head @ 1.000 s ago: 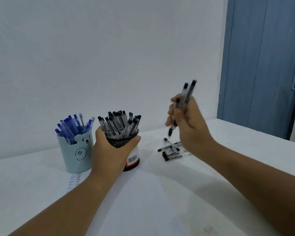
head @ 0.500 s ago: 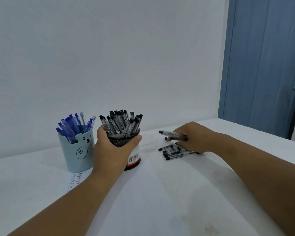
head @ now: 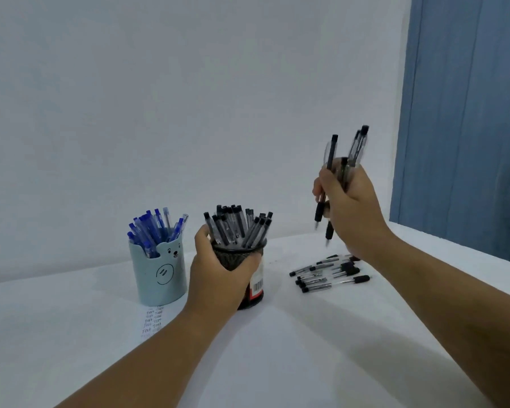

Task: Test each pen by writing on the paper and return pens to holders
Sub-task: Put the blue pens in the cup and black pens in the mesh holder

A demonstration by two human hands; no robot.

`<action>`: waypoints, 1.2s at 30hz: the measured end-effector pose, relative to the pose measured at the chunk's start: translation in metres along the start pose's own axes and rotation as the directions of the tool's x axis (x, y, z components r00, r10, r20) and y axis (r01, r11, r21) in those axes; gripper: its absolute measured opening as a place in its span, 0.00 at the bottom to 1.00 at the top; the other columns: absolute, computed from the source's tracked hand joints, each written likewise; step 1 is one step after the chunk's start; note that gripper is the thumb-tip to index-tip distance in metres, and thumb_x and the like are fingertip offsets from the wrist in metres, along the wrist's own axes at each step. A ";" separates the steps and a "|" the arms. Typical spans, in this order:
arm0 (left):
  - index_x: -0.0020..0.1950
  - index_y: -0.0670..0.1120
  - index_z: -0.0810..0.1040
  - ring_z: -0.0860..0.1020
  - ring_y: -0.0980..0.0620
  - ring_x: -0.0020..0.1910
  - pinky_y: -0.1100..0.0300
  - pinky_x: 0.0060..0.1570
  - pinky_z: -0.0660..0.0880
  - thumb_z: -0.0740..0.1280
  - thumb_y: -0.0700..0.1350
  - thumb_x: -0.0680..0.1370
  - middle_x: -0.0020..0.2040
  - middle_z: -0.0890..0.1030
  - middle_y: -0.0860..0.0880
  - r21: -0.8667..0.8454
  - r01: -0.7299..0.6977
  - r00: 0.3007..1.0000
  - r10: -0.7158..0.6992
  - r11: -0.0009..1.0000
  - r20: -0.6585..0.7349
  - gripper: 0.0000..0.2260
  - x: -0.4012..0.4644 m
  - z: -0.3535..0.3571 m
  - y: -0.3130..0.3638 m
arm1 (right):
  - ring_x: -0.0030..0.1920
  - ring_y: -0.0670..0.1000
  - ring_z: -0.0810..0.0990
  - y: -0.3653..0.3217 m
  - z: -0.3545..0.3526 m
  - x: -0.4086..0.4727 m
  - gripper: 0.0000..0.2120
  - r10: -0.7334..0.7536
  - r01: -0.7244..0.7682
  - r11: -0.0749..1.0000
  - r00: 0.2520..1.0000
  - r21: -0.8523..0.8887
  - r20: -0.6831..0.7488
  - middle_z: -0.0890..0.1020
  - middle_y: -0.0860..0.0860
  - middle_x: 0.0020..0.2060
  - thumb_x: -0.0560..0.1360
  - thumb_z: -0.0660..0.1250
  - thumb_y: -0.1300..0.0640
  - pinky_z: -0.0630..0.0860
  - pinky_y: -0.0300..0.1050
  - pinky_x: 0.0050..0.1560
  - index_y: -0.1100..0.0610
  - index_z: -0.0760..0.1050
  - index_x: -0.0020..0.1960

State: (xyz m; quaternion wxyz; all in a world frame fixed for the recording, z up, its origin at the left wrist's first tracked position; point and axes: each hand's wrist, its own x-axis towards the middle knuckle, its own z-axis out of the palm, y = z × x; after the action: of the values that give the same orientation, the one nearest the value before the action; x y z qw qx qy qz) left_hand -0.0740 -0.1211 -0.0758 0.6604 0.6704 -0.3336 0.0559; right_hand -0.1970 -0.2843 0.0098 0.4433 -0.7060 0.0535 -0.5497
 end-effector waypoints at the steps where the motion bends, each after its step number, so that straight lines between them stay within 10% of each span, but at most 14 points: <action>1: 0.66 0.56 0.66 0.76 0.74 0.49 0.80 0.40 0.70 0.80 0.47 0.69 0.53 0.78 0.63 0.017 -0.011 1.000 0.012 1.000 -0.004 0.32 -0.002 0.003 0.002 | 0.38 0.46 0.78 -0.015 0.008 0.000 0.03 0.003 -0.001 0.996 1.000 0.088 -0.029 0.79 0.50 0.37 0.84 0.60 0.58 0.74 0.49 0.45 0.54 0.71 0.52; 5: 0.70 0.55 0.65 0.77 0.65 0.54 0.80 0.43 0.70 0.82 0.55 0.64 0.56 0.78 0.60 0.067 -0.050 0.998 0.053 0.997 -0.044 0.41 -0.005 0.008 0.008 | 0.34 0.52 0.82 -0.063 0.052 -0.001 0.04 0.038 -0.030 0.935 0.999 0.354 -0.016 0.77 0.48 0.37 0.85 0.57 0.60 0.82 0.54 0.51 0.52 0.69 0.53; 11: 0.70 0.57 0.64 0.79 0.65 0.49 0.76 0.41 0.71 0.81 0.59 0.61 0.53 0.78 0.59 0.116 -0.071 0.990 0.084 0.991 -0.117 0.43 -0.006 0.006 0.011 | 0.32 0.44 0.77 -0.057 0.099 -0.016 0.07 0.105 -0.102 0.985 0.994 0.139 -0.016 0.77 0.54 0.43 0.84 0.54 0.61 0.73 0.35 0.28 0.56 0.63 0.61; 14: 0.61 0.59 0.67 0.82 0.62 0.44 0.69 0.38 0.76 0.81 0.57 0.62 0.48 0.81 0.58 0.113 -0.106 0.982 0.122 0.988 -0.144 0.34 -0.002 0.005 0.006 | 0.47 0.37 0.79 -0.036 0.110 -0.027 0.10 0.139 -0.140 0.990 0.988 -0.023 -0.062 0.80 0.45 0.43 0.83 0.53 0.59 0.77 0.49 0.58 0.49 0.62 0.63; 16: 0.63 0.56 0.68 0.83 0.57 0.43 0.60 0.38 0.79 0.81 0.58 0.62 0.46 0.82 0.56 0.123 -0.116 0.979 0.134 0.986 -0.154 0.35 0.000 0.005 0.002 | 0.45 0.31 0.75 -0.023 0.114 -0.029 0.09 0.161 -0.167 0.975 0.985 -0.147 -0.054 0.80 0.41 0.42 0.83 0.53 0.58 0.58 0.59 0.74 0.50 0.63 0.62; 19: 0.64 0.59 0.66 0.82 0.52 0.45 0.50 0.40 0.81 0.78 0.62 0.61 0.47 0.82 0.56 0.162 -0.123 0.977 0.149 0.979 -0.156 0.36 0.001 0.005 -0.001 | 0.55 0.45 0.77 -0.012 0.117 -0.029 0.06 0.228 -0.245 0.934 0.969 -0.259 -0.095 0.79 0.44 0.49 0.84 0.54 0.52 0.44 0.58 0.77 0.51 0.64 0.60; 29: 0.69 0.56 0.64 0.79 0.53 0.55 0.55 0.49 0.79 0.79 0.64 0.59 0.55 0.79 0.57 0.196 -0.133 0.975 0.164 0.971 -0.151 0.43 -0.002 0.004 0.001 | 0.63 0.52 0.69 -0.006 0.097 -0.036 0.22 0.355 -0.241 0.799 0.929 -0.551 0.108 0.66 0.46 0.59 0.79 0.52 0.32 0.58 0.59 0.72 0.51 0.62 0.55; 32: 0.66 0.54 0.68 0.80 0.59 0.52 0.65 0.46 0.78 0.82 0.60 0.60 0.51 0.81 0.60 0.135 -0.138 0.972 0.160 0.981 -0.174 0.39 -0.001 0.003 0.003 | 0.62 0.50 0.70 -0.007 0.089 -0.041 0.26 0.406 -0.321 0.867 0.898 -0.381 0.168 0.67 0.43 0.63 0.78 0.52 0.30 0.64 0.55 0.70 0.51 0.66 0.59; 36: 0.68 0.54 0.68 0.80 0.56 0.55 0.52 0.53 0.81 0.81 0.64 0.58 0.54 0.80 0.59 0.138 -0.153 0.970 0.176 0.978 -0.171 0.44 0.000 0.003 0.003 | 0.53 0.37 0.74 -0.021 0.080 -0.039 0.30 0.375 -0.380 0.919 0.925 0.101 0.063 0.72 0.42 0.65 0.78 0.65 0.38 0.69 0.37 0.48 0.44 0.58 0.74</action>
State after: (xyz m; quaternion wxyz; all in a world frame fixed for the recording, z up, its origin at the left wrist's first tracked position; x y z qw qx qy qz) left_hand -0.0767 -0.1233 -0.0731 0.6382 0.6723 -0.3223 0.1922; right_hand -0.1547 -0.2050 -0.0045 0.5807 -0.6682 0.1484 -0.4408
